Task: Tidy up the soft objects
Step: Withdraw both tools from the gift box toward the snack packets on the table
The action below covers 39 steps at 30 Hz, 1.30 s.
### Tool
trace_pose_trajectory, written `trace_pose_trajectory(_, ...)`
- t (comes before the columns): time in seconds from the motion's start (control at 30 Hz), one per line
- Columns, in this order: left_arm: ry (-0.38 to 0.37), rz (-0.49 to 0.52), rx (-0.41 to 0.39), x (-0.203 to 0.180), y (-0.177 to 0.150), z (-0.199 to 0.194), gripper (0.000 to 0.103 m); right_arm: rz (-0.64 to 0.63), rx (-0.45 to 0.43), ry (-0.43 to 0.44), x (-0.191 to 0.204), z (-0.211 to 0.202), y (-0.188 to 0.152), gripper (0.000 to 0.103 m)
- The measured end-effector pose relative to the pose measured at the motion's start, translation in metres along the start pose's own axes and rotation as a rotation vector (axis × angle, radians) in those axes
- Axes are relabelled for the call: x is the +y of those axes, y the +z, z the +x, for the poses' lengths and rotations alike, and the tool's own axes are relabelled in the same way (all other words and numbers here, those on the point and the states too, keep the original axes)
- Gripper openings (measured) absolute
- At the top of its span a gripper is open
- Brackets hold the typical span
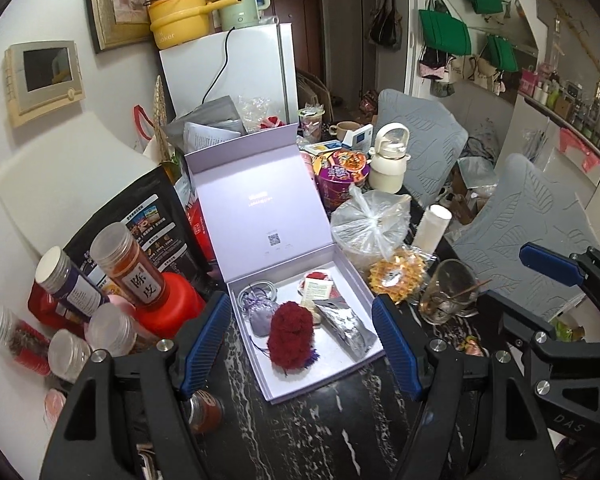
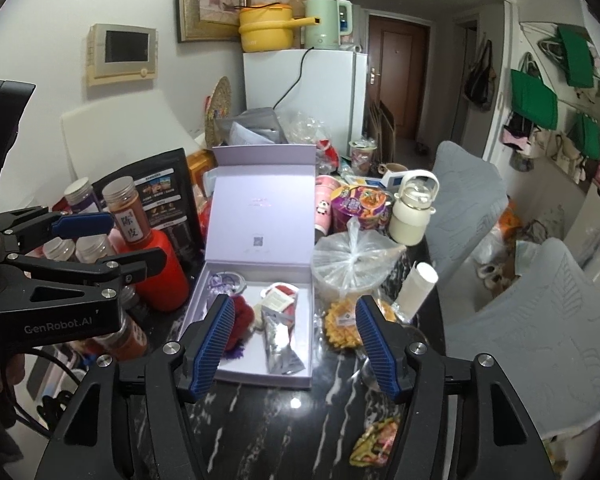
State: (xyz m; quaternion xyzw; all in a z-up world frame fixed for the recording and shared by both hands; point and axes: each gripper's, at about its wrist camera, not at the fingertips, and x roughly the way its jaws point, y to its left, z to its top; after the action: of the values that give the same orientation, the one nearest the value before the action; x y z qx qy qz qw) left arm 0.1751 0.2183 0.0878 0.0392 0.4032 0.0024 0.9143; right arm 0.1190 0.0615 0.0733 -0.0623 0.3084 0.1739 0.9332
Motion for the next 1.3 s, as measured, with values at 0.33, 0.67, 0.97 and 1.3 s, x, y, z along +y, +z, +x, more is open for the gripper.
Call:
trace_pose_trajectory(0.33,-0.017,-0.02,-0.049,-0.023,-0.027,-0.036,0.073,0.006,-0.003,0.011,-0.013,-0.038,-0.031,0.064)
trace_pose_trajectory(0.67,-0.037,-0.026,-0.035,-0.064,-0.054,-0.05,0.073,0.03,0.027,0.018,-0.041,-0.062,-0.069,0.064)
trace_pose_trajectory(0.97,-0.057,-0.007,-0.009,-0.114,-0.076,-0.054,0.073,0.082,0.06,0.011,-0.08,-0.085,-0.111,0.066)
trace_pose_trajectory(1.3,-0.15,-0.022,0.049,-0.171,-0.092,-0.046,0.073,0.135,0.091,-0.03,-0.13,-0.11,-0.147,0.068)
